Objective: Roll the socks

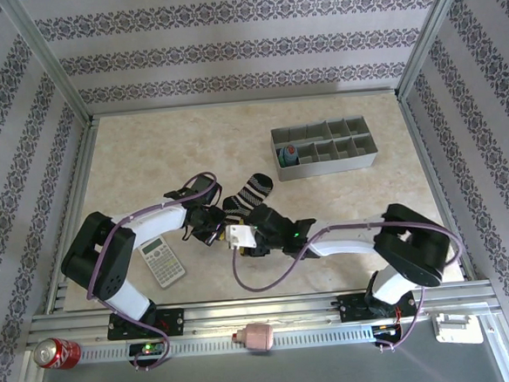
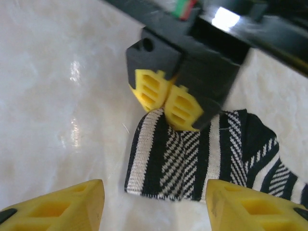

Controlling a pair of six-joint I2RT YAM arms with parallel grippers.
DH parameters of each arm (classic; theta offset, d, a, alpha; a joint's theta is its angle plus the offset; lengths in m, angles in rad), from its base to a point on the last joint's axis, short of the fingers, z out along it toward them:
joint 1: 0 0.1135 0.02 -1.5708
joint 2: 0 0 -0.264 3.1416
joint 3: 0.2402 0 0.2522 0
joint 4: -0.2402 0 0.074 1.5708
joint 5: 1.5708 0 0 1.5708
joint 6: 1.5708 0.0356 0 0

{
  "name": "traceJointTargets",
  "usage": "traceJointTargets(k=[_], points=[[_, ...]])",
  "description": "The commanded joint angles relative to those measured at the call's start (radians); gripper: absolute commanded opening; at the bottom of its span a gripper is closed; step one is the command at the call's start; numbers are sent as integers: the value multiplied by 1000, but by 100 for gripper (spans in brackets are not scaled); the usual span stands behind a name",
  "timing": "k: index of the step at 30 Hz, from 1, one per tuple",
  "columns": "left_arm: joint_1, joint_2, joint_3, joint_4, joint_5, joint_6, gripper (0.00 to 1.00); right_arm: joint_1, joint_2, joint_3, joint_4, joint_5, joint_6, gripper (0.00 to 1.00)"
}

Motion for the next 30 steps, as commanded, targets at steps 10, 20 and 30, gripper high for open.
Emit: traceJointTargets(k=[10,20,30], points=[[3,56,-32,-160,-26,27,0,42,254,156,-47,289,-108,29],[55,-83,-50,-152,-33,-12,29,-18,226,153,-230,-28,110,0],[114,-253,-141,-31,-64,-117,73,-131,253,178,-303,-355,245,0]])
